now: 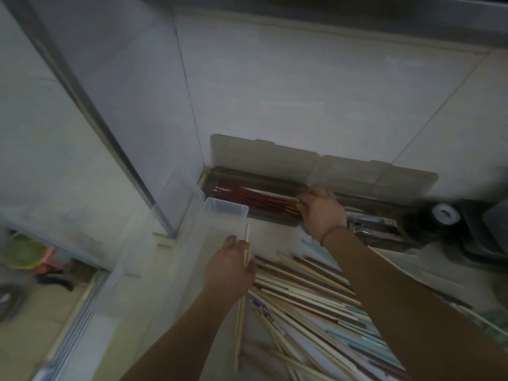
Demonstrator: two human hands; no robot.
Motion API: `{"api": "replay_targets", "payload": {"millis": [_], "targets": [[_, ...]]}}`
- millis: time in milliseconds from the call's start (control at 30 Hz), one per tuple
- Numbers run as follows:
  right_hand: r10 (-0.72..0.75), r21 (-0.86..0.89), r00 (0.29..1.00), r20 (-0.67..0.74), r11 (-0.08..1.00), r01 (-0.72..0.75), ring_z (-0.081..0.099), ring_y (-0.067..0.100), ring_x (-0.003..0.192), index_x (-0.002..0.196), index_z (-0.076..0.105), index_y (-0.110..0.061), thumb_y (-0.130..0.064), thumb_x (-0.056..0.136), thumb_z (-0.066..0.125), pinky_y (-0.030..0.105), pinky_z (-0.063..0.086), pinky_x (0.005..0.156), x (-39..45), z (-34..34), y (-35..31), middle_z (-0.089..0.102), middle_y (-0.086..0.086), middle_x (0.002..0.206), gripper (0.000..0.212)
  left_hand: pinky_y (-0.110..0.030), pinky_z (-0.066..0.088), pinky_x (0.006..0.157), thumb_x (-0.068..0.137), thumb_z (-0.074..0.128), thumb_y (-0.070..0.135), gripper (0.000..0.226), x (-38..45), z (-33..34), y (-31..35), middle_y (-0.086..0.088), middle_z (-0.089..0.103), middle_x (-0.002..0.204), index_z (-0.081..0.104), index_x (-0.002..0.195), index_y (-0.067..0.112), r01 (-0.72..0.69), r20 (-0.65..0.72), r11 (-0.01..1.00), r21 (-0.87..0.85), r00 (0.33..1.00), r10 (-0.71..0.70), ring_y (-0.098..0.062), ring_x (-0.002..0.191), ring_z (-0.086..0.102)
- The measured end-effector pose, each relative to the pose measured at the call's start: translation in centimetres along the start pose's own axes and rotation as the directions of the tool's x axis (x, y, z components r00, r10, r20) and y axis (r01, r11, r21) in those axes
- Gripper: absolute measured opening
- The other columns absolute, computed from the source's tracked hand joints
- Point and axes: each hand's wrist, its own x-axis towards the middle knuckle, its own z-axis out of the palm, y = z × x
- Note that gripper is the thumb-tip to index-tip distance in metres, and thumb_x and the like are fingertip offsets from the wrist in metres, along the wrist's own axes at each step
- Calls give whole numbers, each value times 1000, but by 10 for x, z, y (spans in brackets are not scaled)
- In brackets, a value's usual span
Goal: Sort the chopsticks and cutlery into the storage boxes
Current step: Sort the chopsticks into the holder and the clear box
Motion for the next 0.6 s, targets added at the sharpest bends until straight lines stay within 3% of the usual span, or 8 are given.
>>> {"api": "replay_targets", "payload": {"millis": [200, 300, 400, 600], "targets": [[27, -132, 999, 45, 991, -20, 47, 27, 115, 112, 68, -26, -33, 95, 50, 37, 50, 84, 9, 2, 9, 55, 2, 124, 25, -34, 53, 82, 85, 57, 43, 37, 0, 2, -1, 1, 49, 121, 58, 116, 23, 9, -2, 1000, -27, 1000, -9, -22, 98, 62], [6, -160, 1000, -18, 987, -9, 50, 26, 110, 107, 68, -26, -32, 95, 51, 35, 48, 79, 10, -5, 19, 59, 1, 118, 22, -34, 53, 80, 84, 57, 43, 37, 0, 3, -2, 2, 49, 120, 58, 115, 23, -3, -6, 1000, -31, 1000, 2, -22, 95, 62], [48, -101, 994, -99, 993, -58, 53, 28, 102, 102, 68, -23, -28, 95, 51, 34, 46, 74, 12, -9, 27, 60, 4, 108, 19, -36, 54, 80, 84, 57, 43, 36, 0, 3, -2, 1, 48, 120, 58, 114, 22, -3, -4, 999, -32, 1000, 3, -24, 94, 62], [39, -17, 999, -24, 999, -39, 52, 29, 105, 106, 69, -26, -30, 96, 51, 32, 43, 78, 26, 3, 2, 62, 5, 108, 21, -36, 54, 82, 86, 57, 43, 36, 1, 2, -1, 1, 48, 124, 57, 116, 23, 7, 5, 1000, -29, 1000, -7, -23, 97, 62]]}}
